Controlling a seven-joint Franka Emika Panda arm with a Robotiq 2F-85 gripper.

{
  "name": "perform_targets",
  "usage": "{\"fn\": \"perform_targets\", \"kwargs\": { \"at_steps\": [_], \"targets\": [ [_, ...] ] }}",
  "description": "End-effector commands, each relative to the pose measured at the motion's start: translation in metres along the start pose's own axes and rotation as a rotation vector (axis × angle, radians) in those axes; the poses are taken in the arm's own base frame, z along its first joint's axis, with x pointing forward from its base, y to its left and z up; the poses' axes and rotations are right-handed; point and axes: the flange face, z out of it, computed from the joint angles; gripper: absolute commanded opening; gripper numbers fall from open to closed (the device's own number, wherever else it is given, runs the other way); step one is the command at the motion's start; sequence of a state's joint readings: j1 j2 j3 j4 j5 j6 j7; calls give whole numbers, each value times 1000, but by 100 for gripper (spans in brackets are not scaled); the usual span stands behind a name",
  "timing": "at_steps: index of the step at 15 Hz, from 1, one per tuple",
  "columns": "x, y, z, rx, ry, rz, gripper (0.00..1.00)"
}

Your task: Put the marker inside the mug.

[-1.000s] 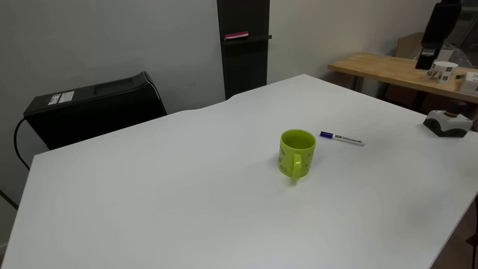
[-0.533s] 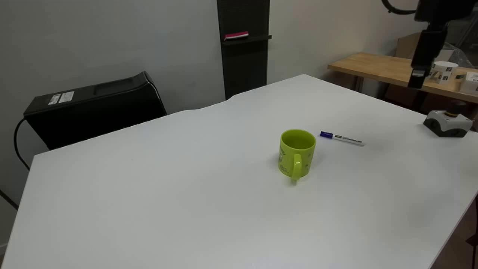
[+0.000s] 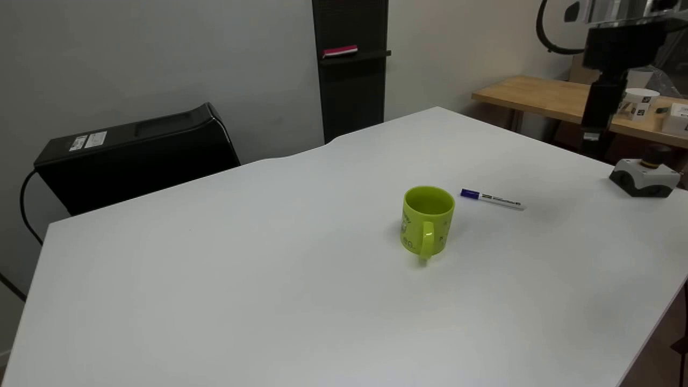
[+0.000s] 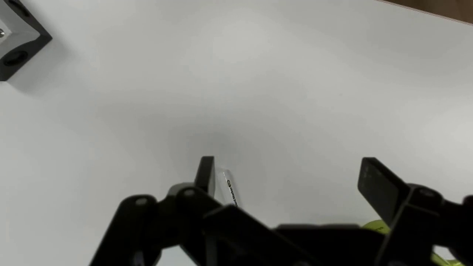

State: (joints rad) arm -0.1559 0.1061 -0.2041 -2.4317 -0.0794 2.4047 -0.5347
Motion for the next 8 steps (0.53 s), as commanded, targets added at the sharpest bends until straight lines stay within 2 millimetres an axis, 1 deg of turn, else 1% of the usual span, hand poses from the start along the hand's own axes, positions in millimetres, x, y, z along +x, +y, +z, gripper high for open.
{"fn": "perform_targets", "kwargs": {
  "at_steps": [1, 4, 8],
  "targets": [
    [10, 13, 17, -4, -15, -1, 100],
    [14, 19, 33, -11, -11, -2, 100],
    [21, 25, 49, -41, 27, -10, 100]
  ]
}}
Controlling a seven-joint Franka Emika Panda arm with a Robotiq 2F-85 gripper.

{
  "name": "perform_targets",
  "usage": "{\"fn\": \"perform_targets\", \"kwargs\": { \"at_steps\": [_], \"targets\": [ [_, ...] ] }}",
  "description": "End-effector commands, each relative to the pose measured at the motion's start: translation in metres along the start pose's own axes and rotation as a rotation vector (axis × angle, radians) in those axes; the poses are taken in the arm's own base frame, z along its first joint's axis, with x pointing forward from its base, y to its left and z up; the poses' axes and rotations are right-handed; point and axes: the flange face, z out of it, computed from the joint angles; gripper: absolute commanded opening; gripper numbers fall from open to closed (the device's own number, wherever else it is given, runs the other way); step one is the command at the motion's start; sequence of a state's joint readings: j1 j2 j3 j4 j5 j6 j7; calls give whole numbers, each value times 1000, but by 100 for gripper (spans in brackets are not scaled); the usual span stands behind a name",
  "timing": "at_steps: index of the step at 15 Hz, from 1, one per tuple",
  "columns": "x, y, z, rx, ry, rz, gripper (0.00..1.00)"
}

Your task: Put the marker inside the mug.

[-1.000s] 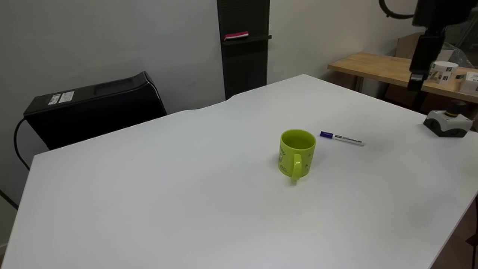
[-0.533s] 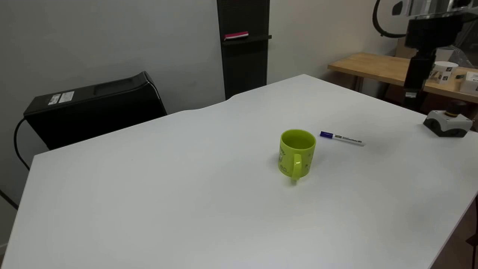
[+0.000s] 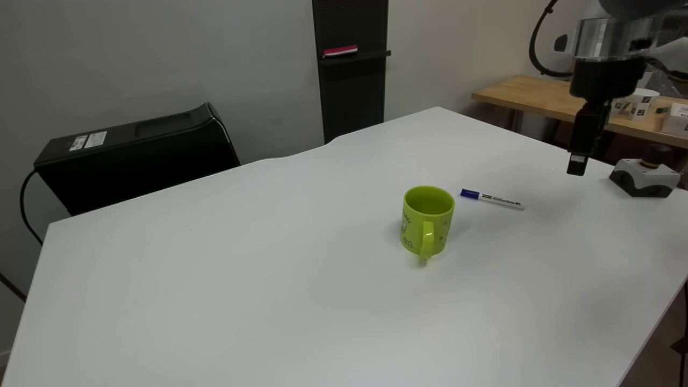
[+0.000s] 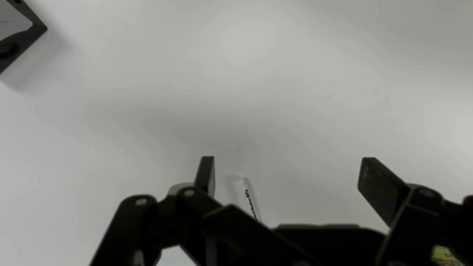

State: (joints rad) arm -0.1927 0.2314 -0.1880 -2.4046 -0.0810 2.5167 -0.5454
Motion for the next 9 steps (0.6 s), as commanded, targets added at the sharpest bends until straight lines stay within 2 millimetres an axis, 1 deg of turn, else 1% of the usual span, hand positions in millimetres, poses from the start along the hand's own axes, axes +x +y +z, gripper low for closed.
{"fn": "perform_targets", "kwargs": {
  "at_steps": [1, 3, 5, 9],
  "targets": [
    [14, 9, 13, -28, 37, -18, 100],
    [19, 10, 19, -41, 56, -31, 100],
    [24, 9, 25, -13, 60, -74, 100],
    [38, 15, 29, 22, 59, -180, 100]
  ]
}}
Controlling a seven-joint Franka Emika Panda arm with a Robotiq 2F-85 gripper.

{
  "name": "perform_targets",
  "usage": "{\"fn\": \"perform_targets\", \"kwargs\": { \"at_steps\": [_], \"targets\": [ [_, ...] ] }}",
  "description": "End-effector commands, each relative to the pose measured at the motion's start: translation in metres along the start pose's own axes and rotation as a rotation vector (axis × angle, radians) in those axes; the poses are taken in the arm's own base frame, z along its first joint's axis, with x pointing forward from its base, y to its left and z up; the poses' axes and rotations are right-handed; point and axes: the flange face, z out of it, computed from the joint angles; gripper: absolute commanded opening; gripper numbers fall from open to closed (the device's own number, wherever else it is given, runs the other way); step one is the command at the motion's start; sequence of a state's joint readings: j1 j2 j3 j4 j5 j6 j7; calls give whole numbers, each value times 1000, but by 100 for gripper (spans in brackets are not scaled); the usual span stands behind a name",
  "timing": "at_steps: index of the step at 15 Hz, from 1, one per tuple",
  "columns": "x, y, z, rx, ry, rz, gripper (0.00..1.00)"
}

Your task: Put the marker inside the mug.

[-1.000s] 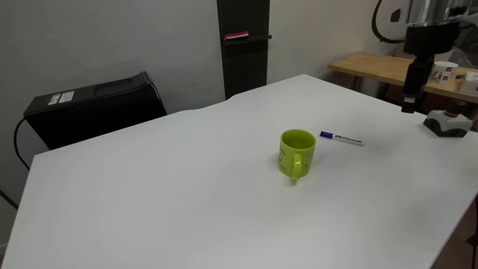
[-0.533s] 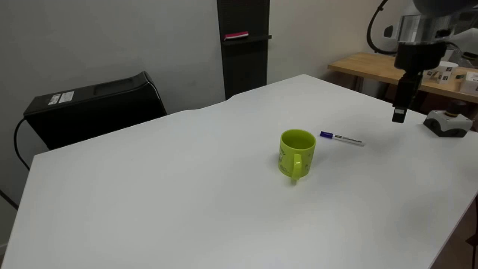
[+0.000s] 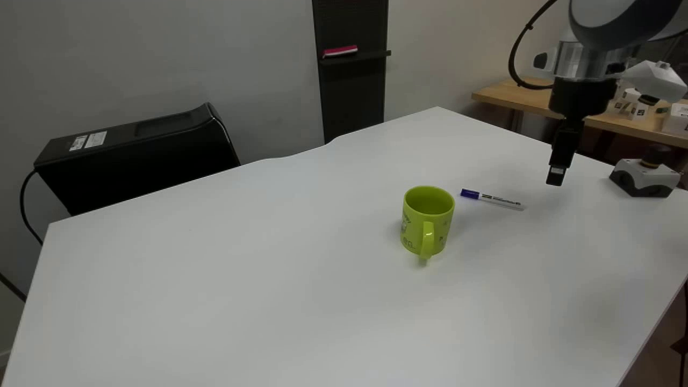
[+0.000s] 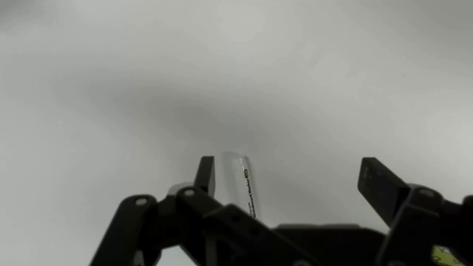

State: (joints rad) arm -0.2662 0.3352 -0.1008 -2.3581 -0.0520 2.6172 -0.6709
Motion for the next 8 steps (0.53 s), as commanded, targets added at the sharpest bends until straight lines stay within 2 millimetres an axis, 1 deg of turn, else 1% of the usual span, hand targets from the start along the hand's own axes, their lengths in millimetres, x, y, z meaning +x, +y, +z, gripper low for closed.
{"fn": "perform_targets", "kwargs": {
  "at_steps": [1, 4, 5, 8],
  "targets": [
    [18, 18, 3, 31, 9, -85, 100],
    [25, 31, 5, 31, 0, -136, 100],
    [21, 42, 4, 27, -3, -143, 100],
    [32, 52, 10, 7, 0, -154, 100]
  ]
}}
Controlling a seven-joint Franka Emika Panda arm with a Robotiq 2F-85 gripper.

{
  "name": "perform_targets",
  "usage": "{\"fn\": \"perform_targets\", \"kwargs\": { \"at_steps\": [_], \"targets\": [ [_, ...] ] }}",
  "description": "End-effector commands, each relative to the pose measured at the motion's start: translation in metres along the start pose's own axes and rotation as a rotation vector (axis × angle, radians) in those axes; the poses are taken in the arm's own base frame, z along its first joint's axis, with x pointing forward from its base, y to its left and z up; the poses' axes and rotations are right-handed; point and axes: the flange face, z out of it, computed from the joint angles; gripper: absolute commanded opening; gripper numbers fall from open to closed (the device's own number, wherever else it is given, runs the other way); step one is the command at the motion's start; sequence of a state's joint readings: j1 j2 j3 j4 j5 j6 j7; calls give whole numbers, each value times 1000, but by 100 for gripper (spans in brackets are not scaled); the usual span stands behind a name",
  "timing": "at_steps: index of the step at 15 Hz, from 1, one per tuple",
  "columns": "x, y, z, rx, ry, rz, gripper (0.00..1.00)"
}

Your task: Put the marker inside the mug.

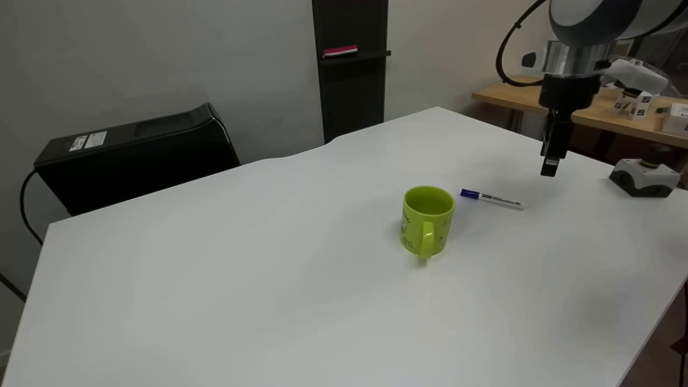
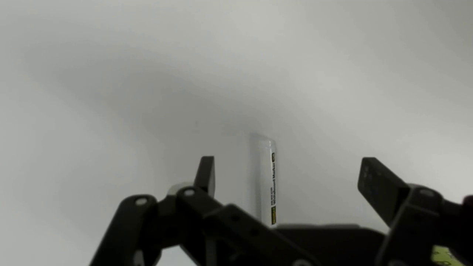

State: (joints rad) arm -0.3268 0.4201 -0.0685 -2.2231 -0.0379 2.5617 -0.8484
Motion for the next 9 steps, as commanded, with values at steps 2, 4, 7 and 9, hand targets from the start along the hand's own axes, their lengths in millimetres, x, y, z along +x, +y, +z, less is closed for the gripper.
{"fn": "perform_targets", "kwargs": {
  "at_steps": [2, 4, 7, 9],
  "targets": [
    [18, 23, 13, -14, -7, -17, 100],
    [25, 22, 20, -15, -9, -17, 100],
    [37, 15, 30, -15, -11, -34, 100],
    [46, 7, 37, -17, -12, -48, 100]
  ]
}}
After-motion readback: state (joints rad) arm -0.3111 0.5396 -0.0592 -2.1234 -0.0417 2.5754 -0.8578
